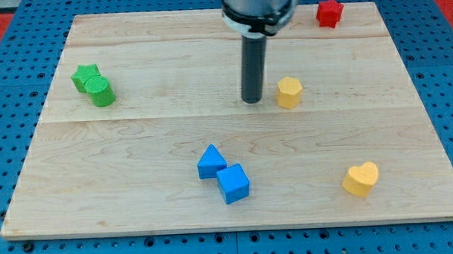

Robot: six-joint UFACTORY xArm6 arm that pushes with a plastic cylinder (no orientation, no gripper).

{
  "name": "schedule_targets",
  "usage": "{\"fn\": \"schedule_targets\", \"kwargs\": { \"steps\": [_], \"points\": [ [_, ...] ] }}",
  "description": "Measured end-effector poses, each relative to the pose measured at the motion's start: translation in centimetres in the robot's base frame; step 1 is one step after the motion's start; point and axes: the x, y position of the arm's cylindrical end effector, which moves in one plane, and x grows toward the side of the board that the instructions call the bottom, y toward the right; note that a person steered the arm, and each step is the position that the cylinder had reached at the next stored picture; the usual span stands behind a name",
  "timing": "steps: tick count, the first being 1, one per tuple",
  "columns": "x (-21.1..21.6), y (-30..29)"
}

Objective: Place the yellow hexagon at the top left side of the yellow heart

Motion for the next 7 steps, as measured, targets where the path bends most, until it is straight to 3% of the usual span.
{"fn": "schedule_targets", "kwargs": {
  "steps": [2, 3, 4, 5, 6, 7],
  "points": [
    [-0.6, 6.7],
    [3.2, 6.7],
    [4.2, 6.7],
    [0.2, 6.1],
    [-1.3, 7.6],
    [2.9, 12.8]
  ]
}}
